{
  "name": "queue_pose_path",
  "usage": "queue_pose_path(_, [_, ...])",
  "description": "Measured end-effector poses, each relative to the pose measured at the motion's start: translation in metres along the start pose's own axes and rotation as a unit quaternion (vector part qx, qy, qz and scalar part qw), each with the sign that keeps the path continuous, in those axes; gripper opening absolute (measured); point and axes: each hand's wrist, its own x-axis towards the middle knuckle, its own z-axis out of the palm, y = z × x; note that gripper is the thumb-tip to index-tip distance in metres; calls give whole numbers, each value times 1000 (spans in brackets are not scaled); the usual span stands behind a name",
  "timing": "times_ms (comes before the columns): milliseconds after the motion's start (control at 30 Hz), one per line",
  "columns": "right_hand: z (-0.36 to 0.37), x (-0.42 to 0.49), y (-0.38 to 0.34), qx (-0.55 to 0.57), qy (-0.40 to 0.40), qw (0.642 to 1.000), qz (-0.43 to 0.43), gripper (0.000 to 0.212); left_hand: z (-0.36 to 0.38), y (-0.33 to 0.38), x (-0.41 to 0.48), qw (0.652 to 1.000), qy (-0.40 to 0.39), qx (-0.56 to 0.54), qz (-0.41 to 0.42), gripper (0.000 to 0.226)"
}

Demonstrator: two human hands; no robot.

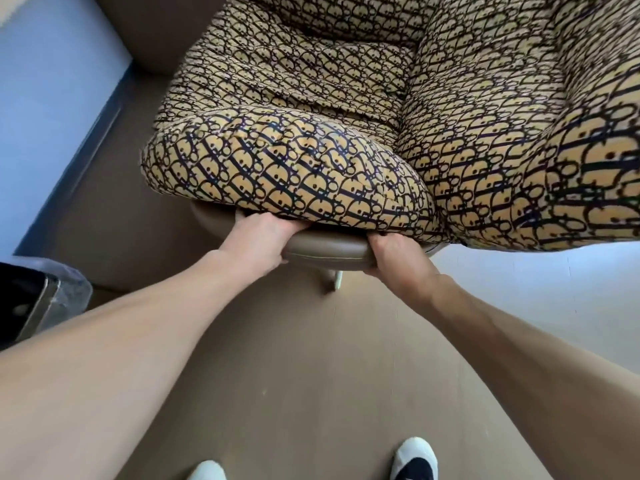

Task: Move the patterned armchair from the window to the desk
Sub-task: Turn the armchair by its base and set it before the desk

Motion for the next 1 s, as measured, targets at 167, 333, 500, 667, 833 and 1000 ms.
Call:
queue_pose_path(167, [3,-13,-18,24,-13,999,18,31,2,-8,-19,1000,8,4,26,52])
queue_pose_path(333, [12,-44,-40,16,-38,999,30,35,15,-7,-58,1000,16,12,23,51])
queue_pose_path(500, [20,-65,-64,22,-55,997,42,36,26,-17,-88,999,0,28,24,56])
queue_pose_path(667, [19,-66,-73,22,-54,997,53,39,27,-21,-91,999,-22,49,7,78])
queue_pose_path(833, [15,-72,-88,-7,-69,995,75,36,16,-15,-120,996,-48,67,-17,85])
queue_pose_path(1000, [-37,-83,-91,-30,-88,996,5,27,-59,6,-119,994,-20,110,13,38])
